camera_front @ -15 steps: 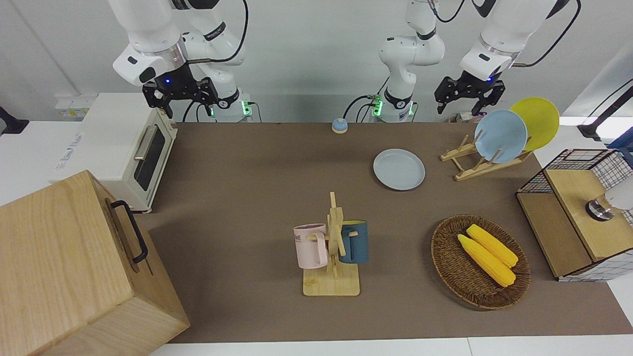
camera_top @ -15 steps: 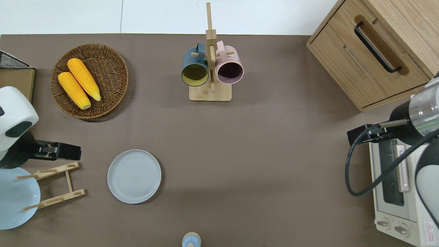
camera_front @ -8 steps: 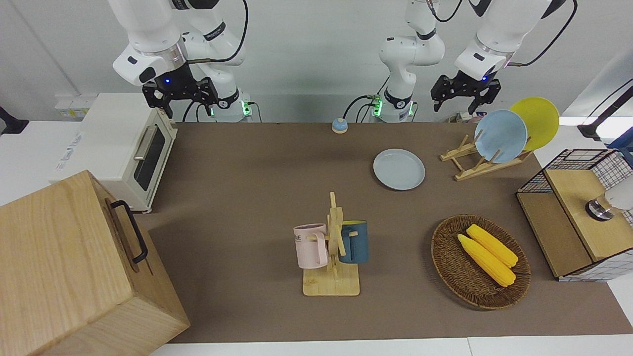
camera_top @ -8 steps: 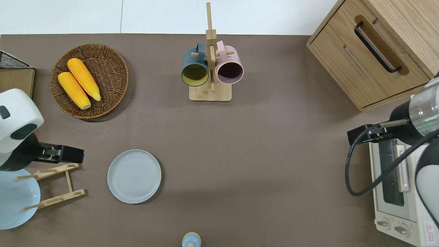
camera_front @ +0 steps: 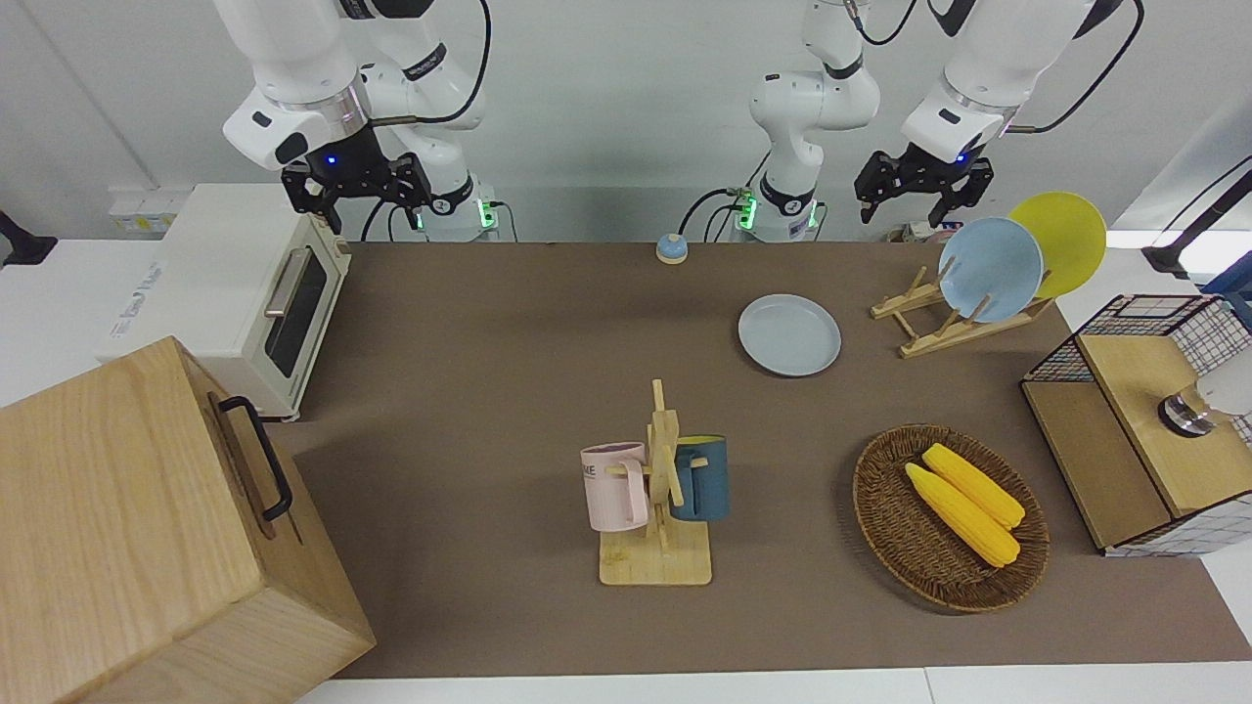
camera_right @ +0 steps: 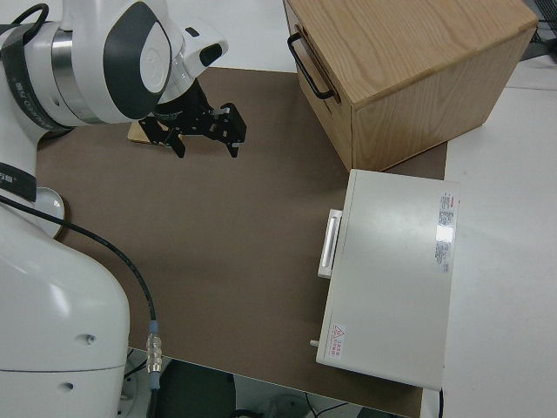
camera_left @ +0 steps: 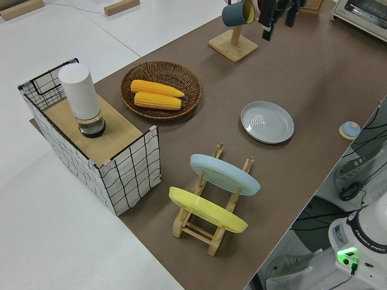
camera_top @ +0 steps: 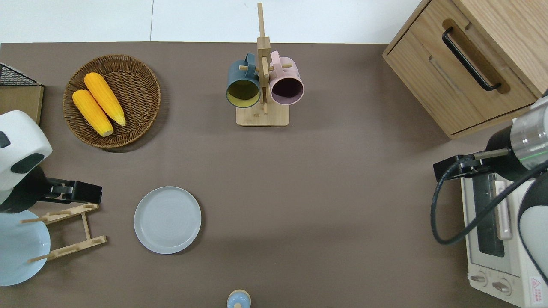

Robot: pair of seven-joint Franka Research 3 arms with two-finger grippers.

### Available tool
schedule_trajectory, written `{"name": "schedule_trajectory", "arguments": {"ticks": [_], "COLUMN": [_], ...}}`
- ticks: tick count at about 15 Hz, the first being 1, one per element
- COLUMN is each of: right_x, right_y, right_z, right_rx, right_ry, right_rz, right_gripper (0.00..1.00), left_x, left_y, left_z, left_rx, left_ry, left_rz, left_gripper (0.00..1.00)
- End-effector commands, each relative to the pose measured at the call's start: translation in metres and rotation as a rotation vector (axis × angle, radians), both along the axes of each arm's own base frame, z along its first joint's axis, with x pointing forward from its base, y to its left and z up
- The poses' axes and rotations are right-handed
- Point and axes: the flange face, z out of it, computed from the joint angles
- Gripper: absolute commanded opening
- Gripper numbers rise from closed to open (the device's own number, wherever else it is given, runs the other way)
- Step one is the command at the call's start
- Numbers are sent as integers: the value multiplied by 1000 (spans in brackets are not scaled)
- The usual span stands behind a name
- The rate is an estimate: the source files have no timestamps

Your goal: Pick gray plate from table and place it on lower plate rack with left arm

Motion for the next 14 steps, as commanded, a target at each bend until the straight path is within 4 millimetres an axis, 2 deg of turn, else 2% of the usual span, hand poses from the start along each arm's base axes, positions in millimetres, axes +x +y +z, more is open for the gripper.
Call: {"name": "schedule_trajectory", "arguments": {"ticks": [1, 9, 14], "right_x": [-2, -2, -2], "right_y": [-3, -3, -3], "right_z": [4, 5, 4], "right_rx": [-8, -9, -8], "right_ry": [0, -1, 0], "right_rz": [-17, -17, -17], "right_gripper": [983, 983, 983], "left_x": [1, -6, -33], "left_y": [-2, -2, 2], "left_z": [0, -8, -28], "left_rx": [18, 21, 33], "left_ry": [-1, 13, -14], "left_rz": [5, 6, 8], "left_gripper": [993, 993, 993]}}
